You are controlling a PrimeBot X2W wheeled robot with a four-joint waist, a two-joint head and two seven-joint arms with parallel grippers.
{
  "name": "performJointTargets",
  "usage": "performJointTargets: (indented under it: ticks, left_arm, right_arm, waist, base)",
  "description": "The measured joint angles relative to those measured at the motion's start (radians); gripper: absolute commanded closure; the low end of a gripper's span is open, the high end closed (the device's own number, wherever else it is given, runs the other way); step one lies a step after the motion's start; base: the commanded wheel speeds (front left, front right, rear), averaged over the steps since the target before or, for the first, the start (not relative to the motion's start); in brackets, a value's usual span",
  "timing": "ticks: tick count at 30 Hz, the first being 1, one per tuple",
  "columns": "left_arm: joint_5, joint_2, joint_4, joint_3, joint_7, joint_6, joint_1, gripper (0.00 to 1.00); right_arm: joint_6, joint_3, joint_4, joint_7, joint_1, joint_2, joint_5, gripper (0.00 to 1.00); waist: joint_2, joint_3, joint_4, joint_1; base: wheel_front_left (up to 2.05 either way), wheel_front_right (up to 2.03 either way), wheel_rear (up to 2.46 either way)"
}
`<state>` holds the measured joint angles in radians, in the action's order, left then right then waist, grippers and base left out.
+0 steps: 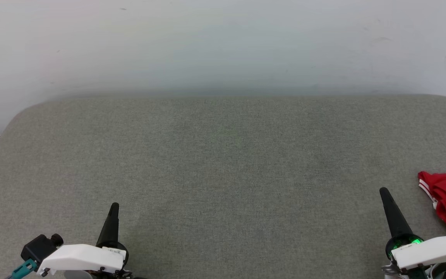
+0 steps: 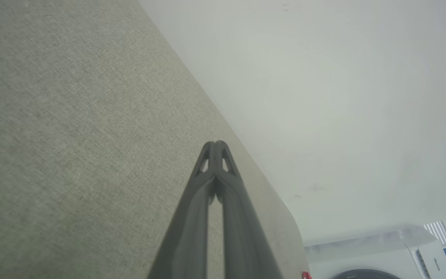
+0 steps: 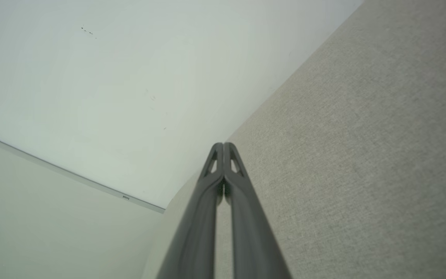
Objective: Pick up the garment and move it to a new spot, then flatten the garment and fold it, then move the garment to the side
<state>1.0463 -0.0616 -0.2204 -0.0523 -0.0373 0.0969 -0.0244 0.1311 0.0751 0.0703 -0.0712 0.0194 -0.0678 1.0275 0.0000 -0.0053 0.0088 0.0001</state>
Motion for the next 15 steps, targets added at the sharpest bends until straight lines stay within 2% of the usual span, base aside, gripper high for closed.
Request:
performJointTargets:
  ticks: [15]
  left_arm:
    - [0.152, 0.002, -0.007, -0.018, 0.041, 0.009, -0.02, 1.0]
  right_arm:
    - [0.0, 0.002, 0.048, -0.001, -0.03, -0.001, 0.164, 1.0]
  waist:
    - [0.0, 0.002, -0.002, 0.0]
  base:
    - [0.0, 0.0, 0.0]
